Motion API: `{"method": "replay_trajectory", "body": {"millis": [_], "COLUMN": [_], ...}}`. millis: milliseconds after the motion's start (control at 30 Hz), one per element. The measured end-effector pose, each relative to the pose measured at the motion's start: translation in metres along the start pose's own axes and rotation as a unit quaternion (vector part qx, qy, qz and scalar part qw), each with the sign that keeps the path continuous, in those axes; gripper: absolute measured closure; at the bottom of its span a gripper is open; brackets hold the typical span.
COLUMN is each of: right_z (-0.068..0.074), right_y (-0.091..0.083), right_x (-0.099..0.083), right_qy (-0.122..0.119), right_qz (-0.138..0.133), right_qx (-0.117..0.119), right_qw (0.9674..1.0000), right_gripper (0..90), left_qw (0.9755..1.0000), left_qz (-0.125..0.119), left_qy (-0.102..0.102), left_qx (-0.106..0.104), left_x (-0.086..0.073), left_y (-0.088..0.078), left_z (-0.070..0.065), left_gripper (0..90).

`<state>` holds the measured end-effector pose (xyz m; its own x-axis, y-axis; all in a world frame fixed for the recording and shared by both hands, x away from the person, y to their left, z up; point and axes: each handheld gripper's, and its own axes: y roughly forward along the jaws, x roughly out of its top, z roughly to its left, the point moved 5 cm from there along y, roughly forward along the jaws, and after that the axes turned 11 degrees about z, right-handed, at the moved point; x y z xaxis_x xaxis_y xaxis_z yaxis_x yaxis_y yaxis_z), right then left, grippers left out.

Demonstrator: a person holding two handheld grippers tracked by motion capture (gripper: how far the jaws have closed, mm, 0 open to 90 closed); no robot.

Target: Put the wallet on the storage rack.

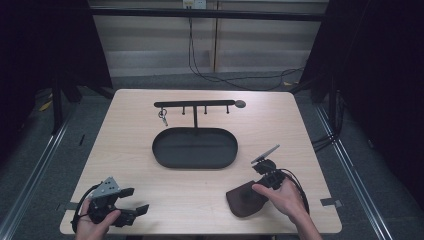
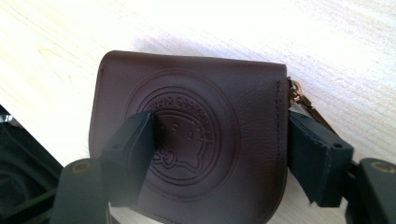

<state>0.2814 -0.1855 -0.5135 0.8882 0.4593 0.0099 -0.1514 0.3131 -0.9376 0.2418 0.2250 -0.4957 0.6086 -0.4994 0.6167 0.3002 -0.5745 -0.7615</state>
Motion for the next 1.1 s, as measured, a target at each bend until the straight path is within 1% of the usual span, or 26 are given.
{"method": "replay_trajectory", "body": {"millis": [67, 167, 300, 367, 433, 567, 633, 700, 900, 1000, 1067, 1100], "right_z": [0.000, 0.000, 0.001, 0.000, -0.001, -0.002, -0.002, -0.002, -0.003, -0.001, -0.001, 0.000], "right_y": [-0.001, -0.001, -0.003, -0.006, -0.005, -0.008, -0.010, -0.013, -0.023, -0.029, -0.033, -0.035], "right_x": [0.000, 0.000, 0.001, 0.002, 0.002, 0.002, 0.002, 0.002, 0.004, 0.006, 0.007, 0.008], "right_qy": [0.002, 0.005, 0.007, 0.013, 0.014, 0.015, 0.022, 0.021, 0.024, 0.026, 0.022, 0.024], "right_qz": [-0.002, -0.003, 0.001, -0.001, 0.000, -0.008, -0.014, -0.019, -0.031, -0.038, -0.041, -0.039], "right_qx": [-0.003, -0.005, -0.010, -0.011, -0.007, -0.014, -0.015, -0.017, -0.035, -0.040, -0.043, -0.050], "right_qw": [1.0000, 1.0000, 0.9999, 0.9999, 0.9999, 0.9997, 0.9996, 0.9994, 0.9986, 0.9981, 0.9980, 0.9977], "right_gripper": [29.7, 30.5, 32.8, 34.8, 35.4, 37.4, 40.7, 43.0, 49.0, 55.2, 56.6, 56.8], "left_qw": [1.0000, 1.0000, 1.0000, 1.0000, 1.0000, 1.0000, 1.0000, 1.0000, 1.0000, 1.0000, 1.0000, 1.0000], "left_qz": [0.000, -0.001, -0.001, -0.001, -0.001, -0.001, -0.002, -0.001, -0.002, -0.001, -0.002, -0.001], "left_qy": [-0.002, -0.002, -0.001, -0.003, -0.004, -0.005, -0.004, -0.004, -0.005, -0.004, -0.005, -0.004], "left_qx": [-0.003, -0.002, -0.002, -0.002, -0.003, -0.003, -0.003, -0.003, -0.003, -0.003, -0.004, -0.004], "left_x": [0.000, 0.000, -0.001, -0.001, -0.002, -0.002, -0.002, -0.002, -0.002, -0.002, -0.002, -0.002], "left_y": [0.000, 0.000, 0.000, -0.001, -0.001, -0.002, -0.002, -0.002, -0.003, -0.003, -0.003, -0.003], "left_z": [0.000, 0.000, 0.000, 0.000, 0.000, 0.001, 0.000, 0.000, 0.001, 0.001, 0.001, 0.001], "left_gripper": [18.3, 18.3, 18.3, 18.3, 18.3, 18.3, 18.3, 18.3, 18.3, 18.3, 18.3, 18.3]}}
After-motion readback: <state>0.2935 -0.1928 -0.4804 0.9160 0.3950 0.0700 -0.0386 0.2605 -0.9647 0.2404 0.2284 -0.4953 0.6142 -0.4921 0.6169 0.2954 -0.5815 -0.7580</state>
